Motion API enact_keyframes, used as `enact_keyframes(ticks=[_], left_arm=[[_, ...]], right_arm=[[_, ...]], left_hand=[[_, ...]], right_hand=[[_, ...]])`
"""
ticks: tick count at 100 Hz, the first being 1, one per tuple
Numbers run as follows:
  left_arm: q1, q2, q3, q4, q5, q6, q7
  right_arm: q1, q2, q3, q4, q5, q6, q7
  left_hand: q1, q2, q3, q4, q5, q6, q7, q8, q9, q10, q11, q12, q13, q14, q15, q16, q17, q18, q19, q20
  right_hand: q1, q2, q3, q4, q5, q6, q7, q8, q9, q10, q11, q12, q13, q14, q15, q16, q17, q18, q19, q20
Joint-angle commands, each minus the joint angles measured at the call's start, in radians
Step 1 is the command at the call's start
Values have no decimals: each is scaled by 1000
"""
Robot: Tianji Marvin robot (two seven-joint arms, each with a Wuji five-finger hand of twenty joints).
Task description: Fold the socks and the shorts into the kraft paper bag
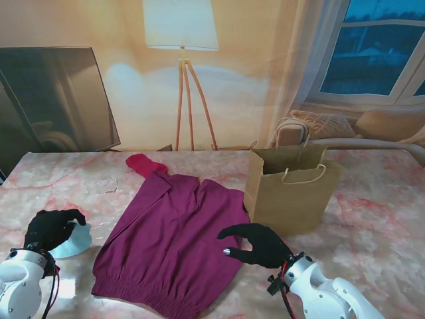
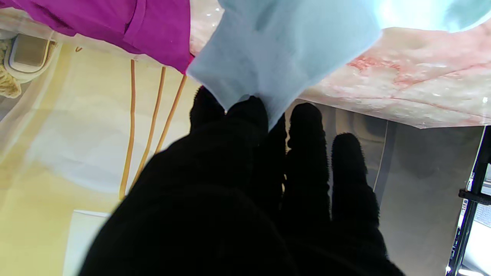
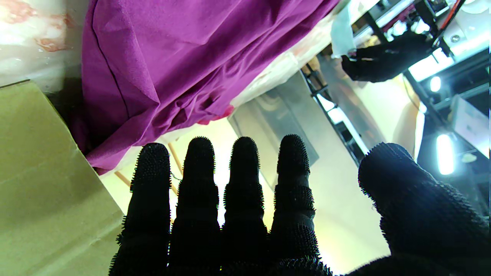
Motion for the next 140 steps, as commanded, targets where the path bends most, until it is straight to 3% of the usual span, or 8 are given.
enact_keyframes(ticks=[1,43,50,66,77,86,109,140], left_arm=[[-1,-7,-1,-17,0,-3,-2],[-20,-24,4,-40,-67,18,36],[-48,-29,18,-11,-83,22,61],[-130,-35,59,75,-103,25,112],[-185,-36,86,132,-129,34,110],[-225,-34,103,178,-138,38,99],[-278,-28,118,262,-152,18,80],[-251,-18,68,274,-157,-18,33]], right_arm=[[-4,-4,-3,-1,-3,-3,1],[0,-4,-4,5,2,-8,-1],[1,-5,-4,6,2,-9,-2],[6,-4,-5,11,2,-8,3],[13,-3,-10,16,3,-4,8],[20,-2,-14,17,5,1,15],[49,-2,-30,33,15,20,27],[80,-2,-65,55,40,34,41]], left_hand=[[82,0,91,-1,12,-19,17,20,63,-152,95,127,37,-4,15,-13,8,16,29,15],[0,-59,144,4,73,-56,-34,-32,107,-164,-1,31,53,-15,7,-106,23,39,81,52],[2,-63,140,13,86,-92,-20,-35,120,-239,-24,2,26,-34,-20,-121,-18,42,75,65],[-40,-95,186,16,101,-127,-15,-70,154,-286,-45,-75,-26,-62,-56,-122,-105,43,3,79],[-44,-112,218,11,-1,-49,-194,-182,161,-303,-25,-115,-50,-71,-53,-120,-137,27,-27,88],[-39,-125,228,11,-48,-33,-281,-233,163,-322,-3,-132,-51,-78,-56,-112,-145,21,-34,88],[-83,-169,260,4,8,-71,-250,-228,207,-384,3,-226,-14,-98,-10,-63,-159,16,-38,94],[-123,-189,254,10,78,-105,-186,-205,237,-420,-41,-295,-3,-109,58,-9,-176,-4,-45,108]], right_hand=[[-9,17,-18,52,11,-33,16,13,19,7,12,12,5,4,12,20,-3,2,27,32],[-8,19,-20,53,12,-34,17,14,22,7,15,13,7,7,13,22,-3,2,27,33],[-8,18,-20,53,12,-35,17,14,22,7,15,13,7,7,13,22,-3,1,27,33],[-7,19,-19,53,12,-37,17,14,23,8,15,13,8,7,13,22,-3,1,27,33],[-7,19,-20,53,15,-35,18,14,23,6,15,13,7,7,12,22,-3,1,27,33],[-8,19,-19,53,11,-36,17,14,24,7,16,14,8,7,13,22,-3,0,27,33],[-8,20,-19,53,15,-34,18,14,25,8,17,14,8,8,13,23,-3,1,26,32],[-7,20,-17,53,16,-34,18,14,24,8,17,14,8,9,13,23,-4,0,26,32]])
